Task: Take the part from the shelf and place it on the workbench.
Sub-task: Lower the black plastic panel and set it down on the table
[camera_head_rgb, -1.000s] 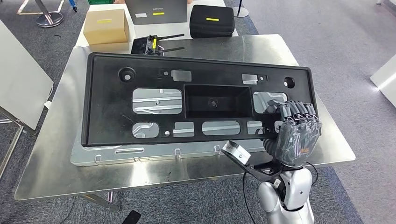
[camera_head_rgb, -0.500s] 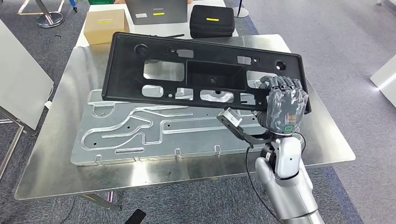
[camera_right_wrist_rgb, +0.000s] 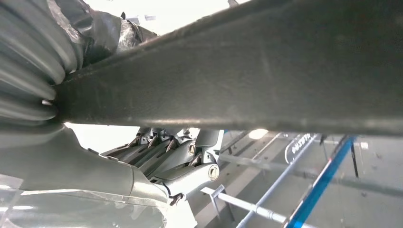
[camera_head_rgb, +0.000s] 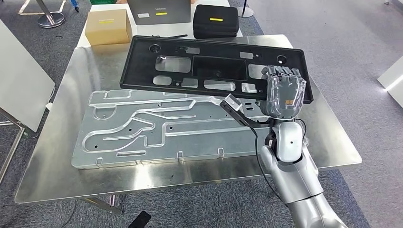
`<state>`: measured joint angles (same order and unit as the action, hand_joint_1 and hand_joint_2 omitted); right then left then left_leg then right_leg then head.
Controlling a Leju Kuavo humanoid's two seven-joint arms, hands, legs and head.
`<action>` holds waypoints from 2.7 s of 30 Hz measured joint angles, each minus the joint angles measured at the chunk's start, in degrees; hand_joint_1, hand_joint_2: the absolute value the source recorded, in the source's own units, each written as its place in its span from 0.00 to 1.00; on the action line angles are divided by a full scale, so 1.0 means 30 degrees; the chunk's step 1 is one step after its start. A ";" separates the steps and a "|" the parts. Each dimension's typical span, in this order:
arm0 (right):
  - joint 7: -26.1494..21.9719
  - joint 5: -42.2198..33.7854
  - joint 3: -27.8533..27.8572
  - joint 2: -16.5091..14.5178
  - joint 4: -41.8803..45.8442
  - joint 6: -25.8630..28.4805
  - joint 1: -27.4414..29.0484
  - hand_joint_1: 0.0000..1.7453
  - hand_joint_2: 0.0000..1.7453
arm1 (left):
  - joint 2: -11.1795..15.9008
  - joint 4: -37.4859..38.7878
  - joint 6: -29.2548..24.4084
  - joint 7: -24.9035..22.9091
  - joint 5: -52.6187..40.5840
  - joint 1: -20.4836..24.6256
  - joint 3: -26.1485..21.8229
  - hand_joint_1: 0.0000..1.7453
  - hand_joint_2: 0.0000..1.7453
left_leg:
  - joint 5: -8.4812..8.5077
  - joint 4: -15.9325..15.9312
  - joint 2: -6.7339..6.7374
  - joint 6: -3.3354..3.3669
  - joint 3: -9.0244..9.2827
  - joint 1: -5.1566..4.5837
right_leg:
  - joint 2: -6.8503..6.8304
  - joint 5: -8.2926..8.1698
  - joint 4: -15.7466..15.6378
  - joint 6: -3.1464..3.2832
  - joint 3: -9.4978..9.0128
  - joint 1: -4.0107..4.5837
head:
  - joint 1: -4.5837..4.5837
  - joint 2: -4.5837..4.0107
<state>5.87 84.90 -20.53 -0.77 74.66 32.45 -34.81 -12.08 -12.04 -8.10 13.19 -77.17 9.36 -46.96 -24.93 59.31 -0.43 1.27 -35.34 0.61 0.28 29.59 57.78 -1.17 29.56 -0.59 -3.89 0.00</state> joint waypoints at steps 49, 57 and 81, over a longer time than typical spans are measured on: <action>0.0894 0.0785 -0.1100 -0.1561 -1.3306 0.0334 -0.1179 0.00 0.50 | -0.0200 0.0002 -0.0020 -0.1031 -0.0080 0.0376 0.1219 0.00 0.00 | 0.0014 -0.0022 0.0033 -0.0020 0.0134 0.0004 | 0.0036 -0.0008 0.0024 -0.0003 -0.0078 0.0009 | -0.0002 0.0000; 0.0412 0.0419 -0.1253 -0.1605 -1.1349 0.1199 -0.0617 0.00 0.00 | -0.0195 0.0000 -0.0279 -0.1140 0.0293 0.0295 0.1344 0.00 0.00 | 0.0020 -0.0020 0.0032 -0.0024 0.0144 0.0003 | 0.0022 -0.0007 0.0037 -0.0002 -0.0092 0.0003 | -0.0002 0.0000; -0.2704 -0.3315 -0.3497 0.2686 0.1042 -0.3090 0.1183 0.00 0.00 | -0.0066 -0.0002 -0.0656 -0.0505 0.1865 -0.0389 0.1084 0.00 0.00 | 0.0014 -0.0019 0.0017 -0.0023 0.0112 -0.0010 | 0.0011 -0.0001 0.0024 0.0002 -0.0077 -0.0009 | 0.0000 0.0000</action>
<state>-2.24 74.96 -31.02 7.29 77.79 23.18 -31.26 -12.27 -12.04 -10.07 11.67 -71.58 8.19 -43.71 -24.89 59.26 -0.38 1.20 -35.01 0.58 0.31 29.58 57.85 -1.16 29.33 -0.61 -3.89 0.00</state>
